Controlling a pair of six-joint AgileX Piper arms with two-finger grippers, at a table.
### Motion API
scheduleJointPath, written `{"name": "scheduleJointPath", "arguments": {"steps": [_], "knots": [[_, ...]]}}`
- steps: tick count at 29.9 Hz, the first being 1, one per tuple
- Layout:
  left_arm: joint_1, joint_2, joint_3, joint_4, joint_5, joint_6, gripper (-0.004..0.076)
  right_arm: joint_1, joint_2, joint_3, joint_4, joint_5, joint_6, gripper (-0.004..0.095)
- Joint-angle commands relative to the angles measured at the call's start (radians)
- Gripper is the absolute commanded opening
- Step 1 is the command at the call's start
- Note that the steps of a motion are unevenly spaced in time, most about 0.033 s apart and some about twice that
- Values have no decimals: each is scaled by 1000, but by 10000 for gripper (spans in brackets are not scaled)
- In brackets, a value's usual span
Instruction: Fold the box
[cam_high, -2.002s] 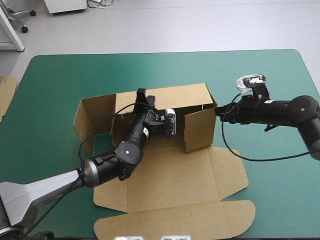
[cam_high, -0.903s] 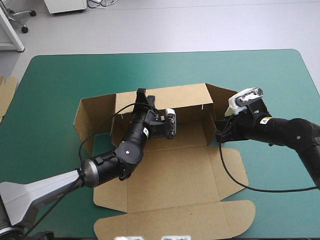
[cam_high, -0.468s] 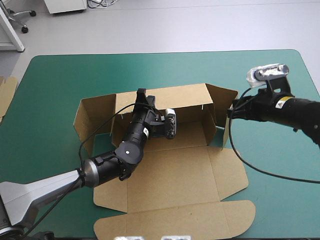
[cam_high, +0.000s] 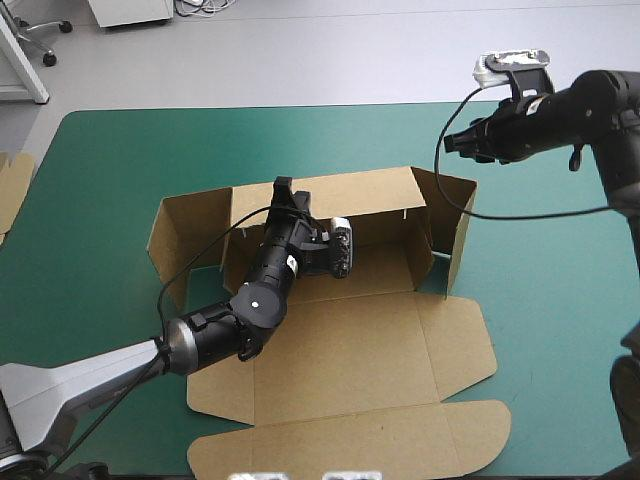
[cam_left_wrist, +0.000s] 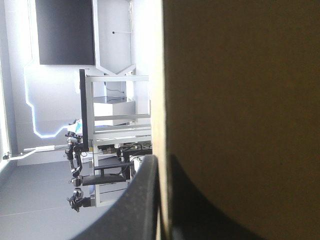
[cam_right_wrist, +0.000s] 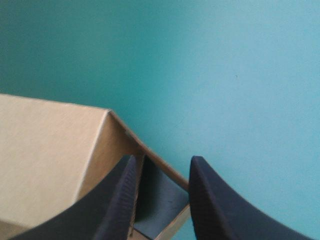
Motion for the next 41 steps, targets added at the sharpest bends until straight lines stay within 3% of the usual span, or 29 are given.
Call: {"name": "scheduleJointPath", "arguments": {"steps": [1,13,18,23,30,36,41], "knots": [[-8,-27,-27,35,15,-9,-15,-60,60,-120,52,8,2,332],[-8,-27,-27,35,17,-9,-14,-75,226,-132,80,9,-38,322],[-8,-27,-27,35,17,-9,-15,-75,206,-50,149,9,-118,245],[-8,-27,-27,35,19,-9,-15,-75,164,83,151,1,-174,241],[-8,-27,-27,35,19,-9,-15,-75,66,236,270,-79,-277,242],[-8,-27,-27,35,21,-9,-15,-75,-45,445,310,-213,-363,241],[-8,-27,-27,35,21,-9,-15,-75,-147,638,481,-355,-557,241]]}}
